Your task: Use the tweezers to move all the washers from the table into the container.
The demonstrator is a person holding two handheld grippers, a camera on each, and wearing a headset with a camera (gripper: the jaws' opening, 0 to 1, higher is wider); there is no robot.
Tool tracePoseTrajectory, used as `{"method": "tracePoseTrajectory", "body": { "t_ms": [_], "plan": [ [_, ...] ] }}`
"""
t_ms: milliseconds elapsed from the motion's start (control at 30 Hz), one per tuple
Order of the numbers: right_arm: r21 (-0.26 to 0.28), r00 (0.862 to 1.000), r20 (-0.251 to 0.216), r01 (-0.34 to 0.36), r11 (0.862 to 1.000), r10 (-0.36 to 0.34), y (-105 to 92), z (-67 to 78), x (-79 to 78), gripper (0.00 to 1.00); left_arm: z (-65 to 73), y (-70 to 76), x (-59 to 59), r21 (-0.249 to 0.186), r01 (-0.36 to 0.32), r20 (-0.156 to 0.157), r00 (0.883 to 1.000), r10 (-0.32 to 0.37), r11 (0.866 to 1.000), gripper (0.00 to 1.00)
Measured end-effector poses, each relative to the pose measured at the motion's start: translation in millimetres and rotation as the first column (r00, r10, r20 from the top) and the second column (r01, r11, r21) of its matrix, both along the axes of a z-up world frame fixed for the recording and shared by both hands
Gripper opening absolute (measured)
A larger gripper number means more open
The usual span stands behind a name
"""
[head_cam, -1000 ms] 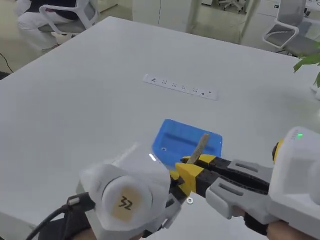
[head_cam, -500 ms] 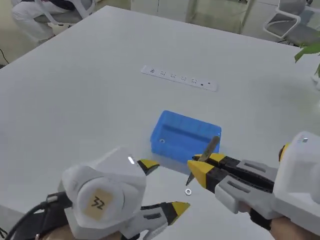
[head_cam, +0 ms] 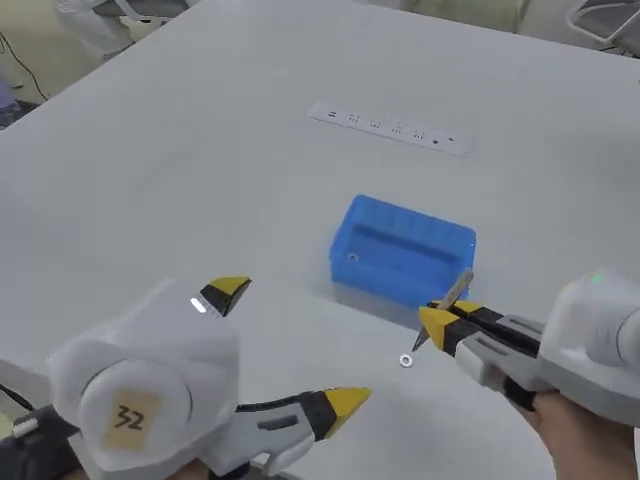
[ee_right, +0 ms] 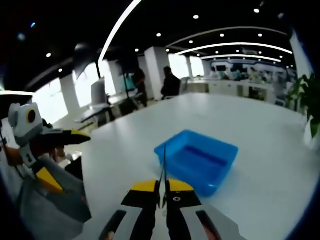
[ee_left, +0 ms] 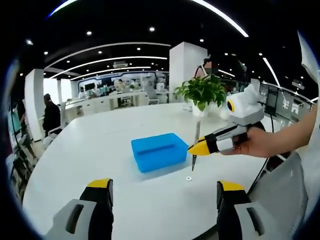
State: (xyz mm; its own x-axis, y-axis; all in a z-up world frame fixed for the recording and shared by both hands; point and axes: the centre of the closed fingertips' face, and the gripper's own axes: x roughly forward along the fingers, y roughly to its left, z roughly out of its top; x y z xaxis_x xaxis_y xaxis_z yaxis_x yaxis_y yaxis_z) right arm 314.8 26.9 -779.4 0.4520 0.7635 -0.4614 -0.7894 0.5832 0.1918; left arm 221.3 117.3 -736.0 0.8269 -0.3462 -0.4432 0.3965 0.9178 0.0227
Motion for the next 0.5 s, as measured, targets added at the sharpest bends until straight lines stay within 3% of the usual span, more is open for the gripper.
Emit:
{"method": "tracePoseTrajectory", "body": {
  "t_ms": [233,500],
  "plan": [
    [-0.021,1.0,-0.02,0.013,1.0,-0.013,-1.7,-18.7,6.6,0.03,-5.9,10.7,-4.7,0.014,-0.016,-0.03,0.999,0.016,1.0,0.85],
    [-0.039,1.0,-0.024,0.005,0.999,-0.006,3.0,-25.7,4.5,0.03,-10.0,16.4,-2.1,0.034,-0.033,-0.037,0.999,0.034,0.999,0.83]
  ]
}}
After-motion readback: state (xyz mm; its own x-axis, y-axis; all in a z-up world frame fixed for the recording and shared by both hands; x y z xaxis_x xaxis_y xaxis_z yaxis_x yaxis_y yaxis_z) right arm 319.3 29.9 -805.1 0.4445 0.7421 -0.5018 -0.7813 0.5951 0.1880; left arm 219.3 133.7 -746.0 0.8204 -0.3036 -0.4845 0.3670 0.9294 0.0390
